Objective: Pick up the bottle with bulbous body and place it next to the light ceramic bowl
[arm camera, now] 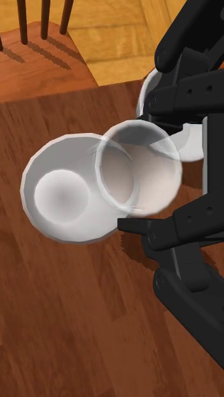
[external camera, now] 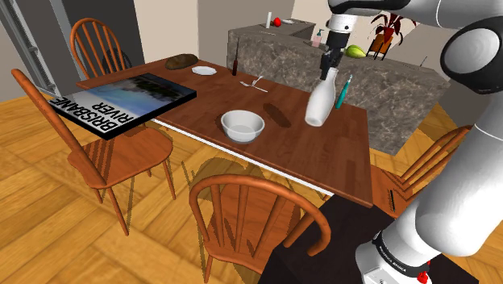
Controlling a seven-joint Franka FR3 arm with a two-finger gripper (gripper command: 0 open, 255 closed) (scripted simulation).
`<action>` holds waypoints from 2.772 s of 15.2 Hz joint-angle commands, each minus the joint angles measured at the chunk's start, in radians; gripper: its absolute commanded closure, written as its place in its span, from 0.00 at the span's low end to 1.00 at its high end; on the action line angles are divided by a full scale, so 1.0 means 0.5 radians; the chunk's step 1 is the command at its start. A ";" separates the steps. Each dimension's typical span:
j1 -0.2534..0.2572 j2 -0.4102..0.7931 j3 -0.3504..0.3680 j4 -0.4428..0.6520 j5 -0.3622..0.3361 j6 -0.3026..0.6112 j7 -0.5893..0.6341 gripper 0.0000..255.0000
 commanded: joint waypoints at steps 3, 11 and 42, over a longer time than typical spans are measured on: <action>0.118 -0.063 0.084 -0.068 -0.023 0.008 0.203 1.00; 0.334 -0.050 0.260 -0.039 -0.010 -0.012 0.595 1.00; 0.340 -0.006 0.267 -0.717 0.007 0.707 0.592 1.00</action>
